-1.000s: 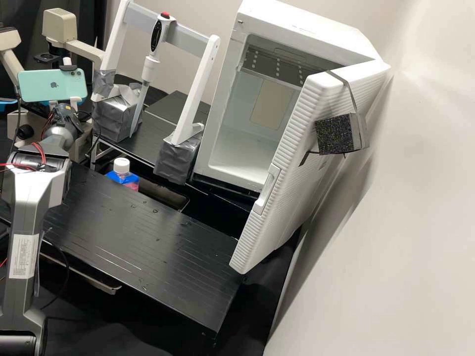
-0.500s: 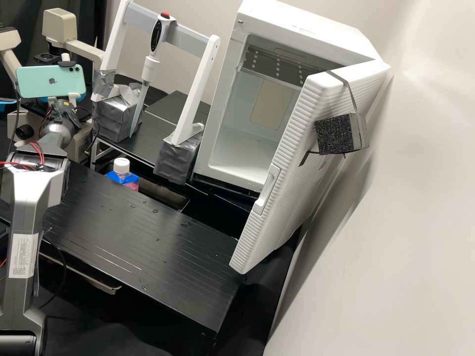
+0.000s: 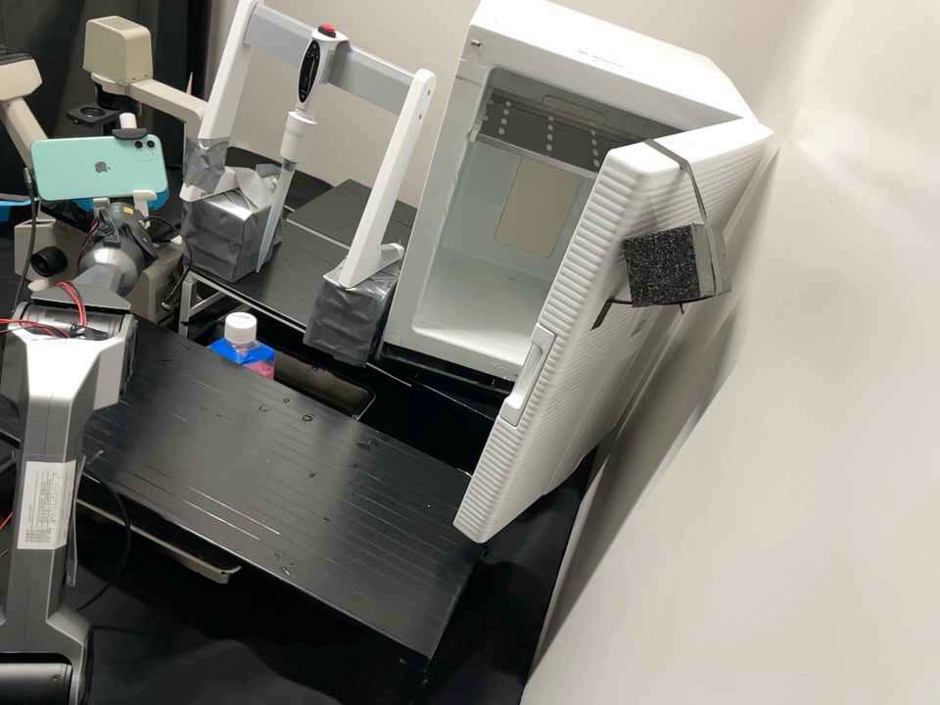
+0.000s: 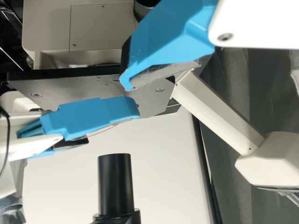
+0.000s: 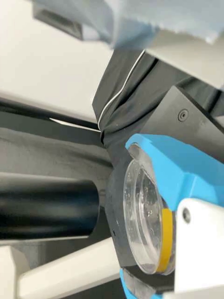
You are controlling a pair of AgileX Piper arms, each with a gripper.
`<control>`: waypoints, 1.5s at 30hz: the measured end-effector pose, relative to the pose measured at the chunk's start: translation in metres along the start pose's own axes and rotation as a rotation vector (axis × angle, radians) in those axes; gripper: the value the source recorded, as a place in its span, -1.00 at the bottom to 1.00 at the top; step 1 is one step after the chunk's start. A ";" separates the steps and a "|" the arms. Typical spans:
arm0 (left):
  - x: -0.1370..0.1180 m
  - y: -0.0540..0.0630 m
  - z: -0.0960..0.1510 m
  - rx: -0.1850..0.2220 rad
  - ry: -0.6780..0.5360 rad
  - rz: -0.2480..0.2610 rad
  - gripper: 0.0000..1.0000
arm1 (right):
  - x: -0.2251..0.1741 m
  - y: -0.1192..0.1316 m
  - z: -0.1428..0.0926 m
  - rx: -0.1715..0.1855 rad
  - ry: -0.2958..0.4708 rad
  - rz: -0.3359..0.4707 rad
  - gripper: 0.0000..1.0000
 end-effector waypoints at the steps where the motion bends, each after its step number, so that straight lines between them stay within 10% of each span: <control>1: 0.000 0.000 0.000 0.000 0.000 0.000 1.00 | 0.000 0.001 -0.001 -0.003 0.003 0.002 -1.00; 9: 0.000 0.000 0.000 0.000 0.000 0.000 1.00 | 0.000 0.000 -0.002 -0.006 0.003 0.000 -1.00; 10: 0.000 0.000 0.000 0.000 0.000 0.000 1.00 | 0.000 -0.001 -0.003 -0.007 0.006 -0.002 1.00; 14: 0.000 0.000 0.000 0.000 0.000 0.000 1.00 | 0.000 -0.001 -0.003 -0.007 0.006 -0.003 1.00; 15: 0.000 0.000 0.000 0.000 0.000 0.000 1.00 | 0.000 -0.001 -0.003 -0.007 0.006 -0.003 -1.00; 29: 0.000 0.000 0.000 0.000 0.000 0.000 1.00 | 0.000 0.003 0.002 -0.005 -0.003 0.004 -1.00; 30: 0.000 0.000 0.000 0.000 0.000 0.000 1.00 | -0.001 0.003 0.003 -0.005 -0.006 0.006 1.00; 45: 0.000 0.000 0.000 0.000 0.000 0.000 1.00 | -0.002 0.006 0.012 0.005 -0.020 0.010 1.00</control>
